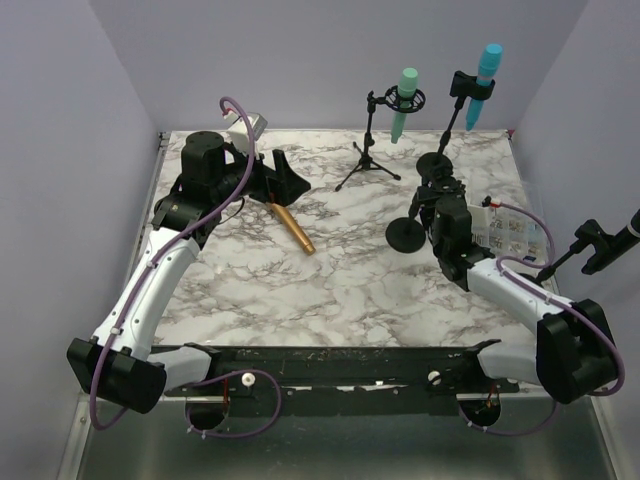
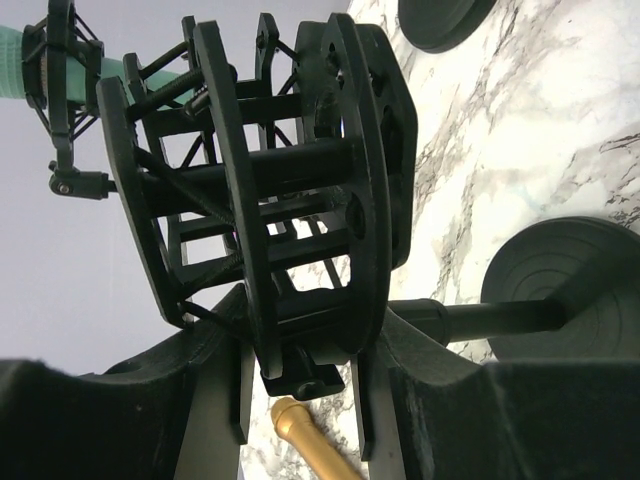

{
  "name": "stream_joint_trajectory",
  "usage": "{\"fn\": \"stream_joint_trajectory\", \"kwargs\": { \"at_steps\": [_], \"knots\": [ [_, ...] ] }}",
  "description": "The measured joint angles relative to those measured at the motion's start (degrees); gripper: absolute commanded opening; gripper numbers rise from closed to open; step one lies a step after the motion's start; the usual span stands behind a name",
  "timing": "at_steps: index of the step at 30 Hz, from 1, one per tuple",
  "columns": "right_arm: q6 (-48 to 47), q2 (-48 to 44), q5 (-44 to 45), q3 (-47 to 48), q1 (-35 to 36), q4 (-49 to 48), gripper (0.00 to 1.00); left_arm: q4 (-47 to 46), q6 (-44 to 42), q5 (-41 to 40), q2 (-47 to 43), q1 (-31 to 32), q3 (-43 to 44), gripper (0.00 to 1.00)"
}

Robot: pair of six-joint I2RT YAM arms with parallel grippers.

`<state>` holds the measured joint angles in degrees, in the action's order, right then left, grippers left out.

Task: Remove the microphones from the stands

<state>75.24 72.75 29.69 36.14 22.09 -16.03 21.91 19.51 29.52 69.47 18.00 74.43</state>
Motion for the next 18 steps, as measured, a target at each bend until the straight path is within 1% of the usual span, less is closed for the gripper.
{"fn": "stream_joint_trajectory", "kwargs": {
  "at_steps": [5, 8, 10, 14, 18],
  "knots": [
    [-0.3, -0.1, 1.2, 0.2, 0.1, 0.1, 0.45, 0.0, 0.2, 0.3, 0.2, 0.0, 0.0, 0.97],
    [-1.4, -0.8, 2.1, 0.7, 0.4, 1.1, 0.52, 0.0, 0.2, 0.6, 0.3, 0.0, 0.0, 0.97],
    [-2.7, -1.1, 2.9, 1.0, 0.5, 2.3, 0.54, 0.0, 0.2, 0.7, 0.4, 0.0, 0.0, 0.97],
    [-5.0, -2.0, 4.3, 1.0, 0.5, 3.5, 0.52, 0.0, 0.2, 0.8, 0.4, 0.0, 0.0, 0.97],
    [-5.7, -2.4, 4.5, 0.3, 0.7, 2.8, 0.44, 0.0, 0.2, 0.8, 0.4, 0.0, -0.1, 0.97]
  ]
}}
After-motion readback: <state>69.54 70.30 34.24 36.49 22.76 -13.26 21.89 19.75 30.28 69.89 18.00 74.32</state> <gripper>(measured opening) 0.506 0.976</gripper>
